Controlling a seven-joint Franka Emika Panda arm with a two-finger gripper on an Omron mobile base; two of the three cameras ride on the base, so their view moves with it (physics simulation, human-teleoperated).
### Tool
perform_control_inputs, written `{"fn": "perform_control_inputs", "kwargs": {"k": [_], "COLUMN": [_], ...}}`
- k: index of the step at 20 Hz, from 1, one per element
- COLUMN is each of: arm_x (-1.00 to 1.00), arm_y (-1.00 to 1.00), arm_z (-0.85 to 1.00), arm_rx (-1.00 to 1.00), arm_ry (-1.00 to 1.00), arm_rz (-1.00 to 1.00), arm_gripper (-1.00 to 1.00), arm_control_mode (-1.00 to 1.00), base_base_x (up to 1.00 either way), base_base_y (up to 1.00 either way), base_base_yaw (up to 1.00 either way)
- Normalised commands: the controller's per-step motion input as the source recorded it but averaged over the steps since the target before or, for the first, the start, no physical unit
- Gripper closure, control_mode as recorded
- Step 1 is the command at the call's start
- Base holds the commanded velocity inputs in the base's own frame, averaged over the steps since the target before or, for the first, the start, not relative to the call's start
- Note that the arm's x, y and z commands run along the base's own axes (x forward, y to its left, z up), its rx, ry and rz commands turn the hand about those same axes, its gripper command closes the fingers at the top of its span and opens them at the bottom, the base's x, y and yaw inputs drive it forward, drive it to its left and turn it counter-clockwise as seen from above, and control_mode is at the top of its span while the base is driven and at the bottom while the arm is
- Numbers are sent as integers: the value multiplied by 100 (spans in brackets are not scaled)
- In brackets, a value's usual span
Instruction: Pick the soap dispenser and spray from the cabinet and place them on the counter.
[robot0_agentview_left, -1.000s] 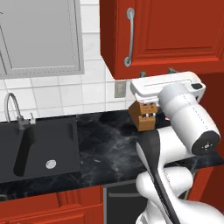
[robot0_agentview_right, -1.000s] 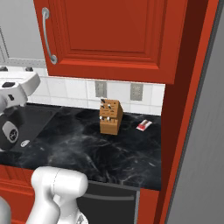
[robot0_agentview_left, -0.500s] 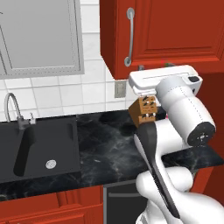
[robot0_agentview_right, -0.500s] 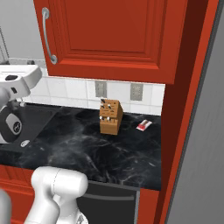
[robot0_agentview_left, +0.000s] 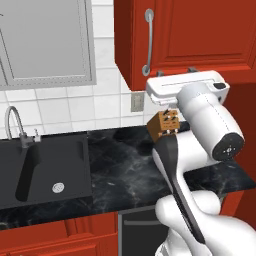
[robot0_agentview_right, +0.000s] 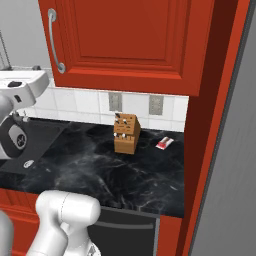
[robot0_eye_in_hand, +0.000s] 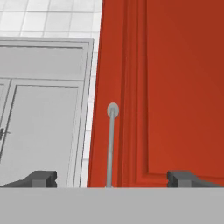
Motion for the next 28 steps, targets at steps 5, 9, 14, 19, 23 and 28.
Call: {"fn": "perform_control_inputs", "kwargs": {"k": [5, 9, 14, 19, 23, 28], "arm_x": [15, 21, 25, 22, 19, 19], "arm_y": [0, 0, 0, 0, 0, 0], "arm_z": [0, 0, 0, 0, 0, 0], "arm_rx": [0, 0, 0, 0, 0, 0], "arm_ry": [0, 0, 0, 0, 0, 0], "arm_rz": [0, 0, 0, 0, 0, 0], "arm_gripper": [-100, -100, -100, -100, -100, -100], "arm_control_mode": [-100, -100, -100, -100, -100, -100], "base_base_x": [0, 0, 0, 0, 0, 0], "base_base_y": [0, 0, 0, 0, 0, 0], "base_base_yaw": [0, 0, 0, 0, 0, 0]}}
